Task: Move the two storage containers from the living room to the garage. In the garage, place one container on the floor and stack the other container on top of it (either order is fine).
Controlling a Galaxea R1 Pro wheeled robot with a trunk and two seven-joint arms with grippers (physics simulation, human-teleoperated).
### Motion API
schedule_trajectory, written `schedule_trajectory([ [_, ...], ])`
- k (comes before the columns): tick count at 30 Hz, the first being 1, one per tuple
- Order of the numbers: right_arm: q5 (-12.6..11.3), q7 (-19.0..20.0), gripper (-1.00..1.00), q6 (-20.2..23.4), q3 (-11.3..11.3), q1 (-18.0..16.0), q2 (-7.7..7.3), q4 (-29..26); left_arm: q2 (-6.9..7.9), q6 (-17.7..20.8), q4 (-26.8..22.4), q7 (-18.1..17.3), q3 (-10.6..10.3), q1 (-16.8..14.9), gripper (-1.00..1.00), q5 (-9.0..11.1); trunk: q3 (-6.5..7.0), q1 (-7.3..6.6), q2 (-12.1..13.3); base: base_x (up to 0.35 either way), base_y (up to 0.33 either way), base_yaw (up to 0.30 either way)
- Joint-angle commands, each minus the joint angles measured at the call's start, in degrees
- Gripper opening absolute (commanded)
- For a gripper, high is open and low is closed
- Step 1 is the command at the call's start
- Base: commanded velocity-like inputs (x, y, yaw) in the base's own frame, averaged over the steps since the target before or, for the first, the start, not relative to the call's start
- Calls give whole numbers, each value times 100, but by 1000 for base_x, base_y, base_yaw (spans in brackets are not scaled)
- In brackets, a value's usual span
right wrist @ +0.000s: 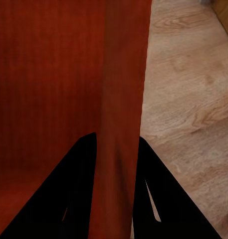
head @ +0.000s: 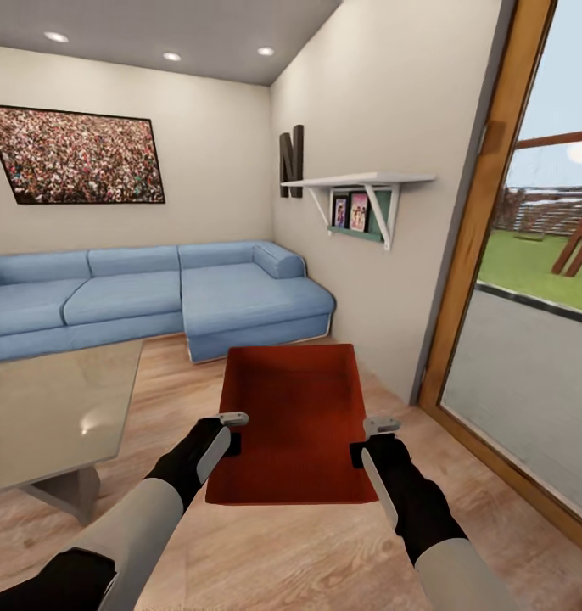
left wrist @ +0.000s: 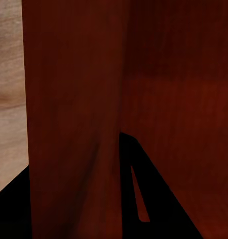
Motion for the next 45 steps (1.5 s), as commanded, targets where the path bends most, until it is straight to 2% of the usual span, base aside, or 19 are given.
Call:
schedule_trajectory([
  [1,-215,16,-100,-51,33,-4,-1,-312,8,69,18,121,-42,1,-100,-116,18,-23,42,0,0,285],
  [17,-215,16,-100,-54,33,-5,2,-340,9,69,18,128,-42,1,-100,-116,306,-374,683,0,0,231],
  [45,-215,16,-100,-48,33,-4,-1,-347,8,69,27,113,-51,1,-100,-116,808,-989,1806,0,0,286],
])
